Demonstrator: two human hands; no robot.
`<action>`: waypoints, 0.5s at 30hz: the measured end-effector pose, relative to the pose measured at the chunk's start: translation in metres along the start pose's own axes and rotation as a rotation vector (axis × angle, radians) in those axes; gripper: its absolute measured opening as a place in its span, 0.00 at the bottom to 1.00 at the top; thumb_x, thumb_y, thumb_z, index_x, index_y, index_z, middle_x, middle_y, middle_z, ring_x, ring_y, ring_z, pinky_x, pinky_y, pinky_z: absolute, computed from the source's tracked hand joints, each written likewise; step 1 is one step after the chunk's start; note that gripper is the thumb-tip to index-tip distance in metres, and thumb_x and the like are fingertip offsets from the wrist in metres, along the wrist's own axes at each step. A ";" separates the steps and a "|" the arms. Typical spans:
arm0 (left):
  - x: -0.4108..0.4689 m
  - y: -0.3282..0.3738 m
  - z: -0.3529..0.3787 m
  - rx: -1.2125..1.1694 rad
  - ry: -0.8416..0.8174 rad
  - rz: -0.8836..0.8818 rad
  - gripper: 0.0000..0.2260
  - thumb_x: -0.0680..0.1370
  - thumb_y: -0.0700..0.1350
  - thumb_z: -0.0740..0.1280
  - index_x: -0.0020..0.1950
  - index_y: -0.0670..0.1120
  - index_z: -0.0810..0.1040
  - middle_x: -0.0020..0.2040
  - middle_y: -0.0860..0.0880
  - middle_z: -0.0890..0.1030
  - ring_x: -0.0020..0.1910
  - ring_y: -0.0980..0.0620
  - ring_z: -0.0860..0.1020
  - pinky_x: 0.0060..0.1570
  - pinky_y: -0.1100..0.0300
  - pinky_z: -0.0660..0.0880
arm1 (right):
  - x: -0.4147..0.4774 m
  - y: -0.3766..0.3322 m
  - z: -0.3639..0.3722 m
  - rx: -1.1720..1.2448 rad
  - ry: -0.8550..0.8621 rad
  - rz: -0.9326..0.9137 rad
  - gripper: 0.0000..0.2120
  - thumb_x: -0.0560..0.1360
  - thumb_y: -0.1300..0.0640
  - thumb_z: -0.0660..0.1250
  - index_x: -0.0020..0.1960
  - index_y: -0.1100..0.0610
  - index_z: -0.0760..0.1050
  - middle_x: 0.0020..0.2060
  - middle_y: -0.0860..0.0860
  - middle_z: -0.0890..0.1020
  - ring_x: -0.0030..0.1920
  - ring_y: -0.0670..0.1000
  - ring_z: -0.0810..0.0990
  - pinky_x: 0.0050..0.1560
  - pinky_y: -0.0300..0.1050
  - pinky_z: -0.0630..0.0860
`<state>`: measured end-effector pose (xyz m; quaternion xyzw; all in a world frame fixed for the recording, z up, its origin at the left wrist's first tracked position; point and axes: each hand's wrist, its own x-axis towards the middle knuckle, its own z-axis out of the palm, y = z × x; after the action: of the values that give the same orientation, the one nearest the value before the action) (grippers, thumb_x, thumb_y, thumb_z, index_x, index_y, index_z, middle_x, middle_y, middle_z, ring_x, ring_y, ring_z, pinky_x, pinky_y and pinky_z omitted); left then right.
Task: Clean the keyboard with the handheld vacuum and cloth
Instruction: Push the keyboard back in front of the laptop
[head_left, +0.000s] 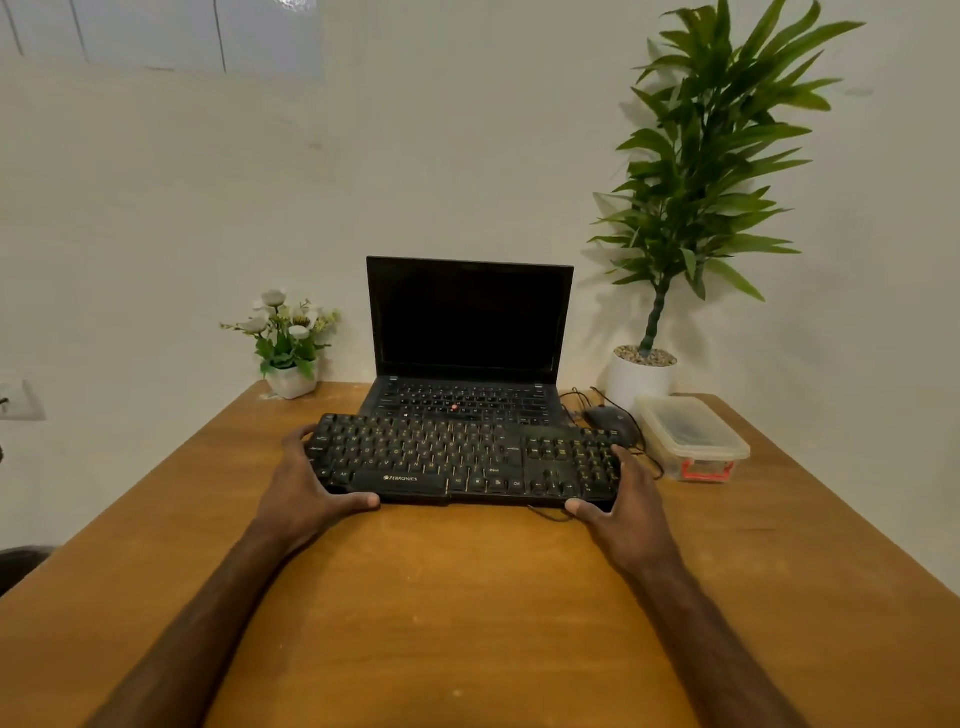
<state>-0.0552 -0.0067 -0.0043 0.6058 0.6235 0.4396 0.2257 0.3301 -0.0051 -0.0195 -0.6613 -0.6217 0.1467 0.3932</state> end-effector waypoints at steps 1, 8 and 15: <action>0.006 -0.001 0.003 -0.005 -0.002 -0.003 0.64 0.50 0.61 0.85 0.78 0.50 0.52 0.74 0.42 0.70 0.70 0.45 0.71 0.70 0.47 0.70 | 0.005 0.001 0.002 -0.005 0.006 0.005 0.48 0.69 0.44 0.77 0.79 0.53 0.53 0.77 0.53 0.60 0.75 0.55 0.60 0.72 0.54 0.64; 0.030 -0.015 0.012 -0.018 0.008 -0.001 0.62 0.54 0.57 0.85 0.79 0.50 0.52 0.74 0.42 0.69 0.70 0.45 0.71 0.70 0.49 0.70 | 0.023 0.007 0.012 -0.043 -0.064 0.026 0.55 0.65 0.30 0.73 0.80 0.47 0.47 0.80 0.51 0.50 0.78 0.57 0.49 0.74 0.60 0.60; 0.029 -0.018 0.012 -0.055 0.057 -0.015 0.59 0.58 0.54 0.85 0.78 0.49 0.52 0.74 0.40 0.69 0.70 0.44 0.70 0.70 0.48 0.70 | 0.020 0.002 0.007 -0.145 -0.196 -0.083 0.63 0.57 0.23 0.71 0.79 0.40 0.38 0.79 0.45 0.39 0.79 0.57 0.43 0.74 0.63 0.55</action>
<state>-0.0599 0.0268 -0.0176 0.5817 0.6220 0.4721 0.2278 0.3304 0.0160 -0.0193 -0.6441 -0.6930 0.1490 0.2876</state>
